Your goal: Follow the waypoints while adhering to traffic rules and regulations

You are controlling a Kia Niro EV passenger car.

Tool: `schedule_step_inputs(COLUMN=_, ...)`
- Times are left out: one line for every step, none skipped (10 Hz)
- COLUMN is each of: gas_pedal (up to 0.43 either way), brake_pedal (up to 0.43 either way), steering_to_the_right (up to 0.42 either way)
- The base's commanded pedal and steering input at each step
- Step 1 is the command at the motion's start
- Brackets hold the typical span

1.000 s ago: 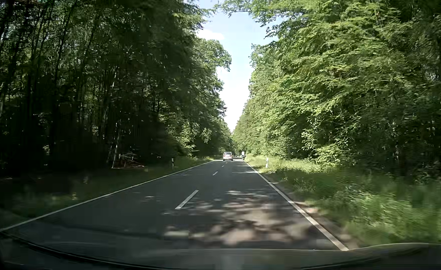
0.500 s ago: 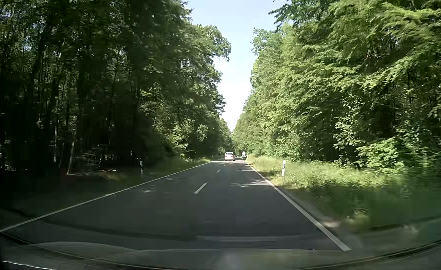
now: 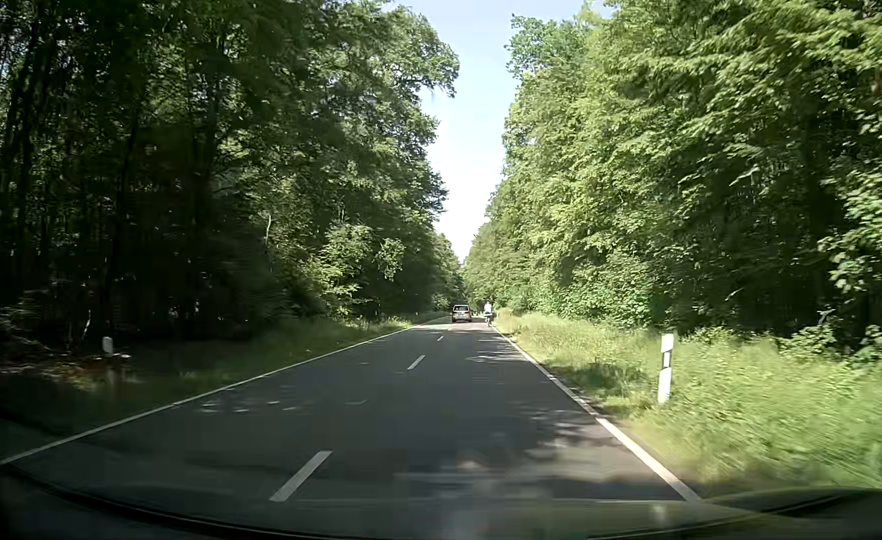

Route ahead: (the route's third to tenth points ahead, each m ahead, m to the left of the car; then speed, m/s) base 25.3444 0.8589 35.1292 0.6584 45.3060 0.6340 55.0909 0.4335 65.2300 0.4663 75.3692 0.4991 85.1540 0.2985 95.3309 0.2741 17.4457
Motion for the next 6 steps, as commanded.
schedule_step_inputs(gas_pedal=0.0, brake_pedal=0.085, steering_to_the_right=0.001)
schedule_step_inputs(gas_pedal=0.0, brake_pedal=0.085, steering_to_the_right=0.001)
schedule_step_inputs(gas_pedal=0.0, brake_pedal=0.098, steering_to_the_right=0.001)
schedule_step_inputs(gas_pedal=0.0, brake_pedal=0.098, steering_to_the_right=0.0)
schedule_step_inputs(gas_pedal=0.0, brake_pedal=0.098, steering_to_the_right=0.0)
schedule_step_inputs(gas_pedal=0.0, brake_pedal=0.098, steering_to_the_right=0.0)
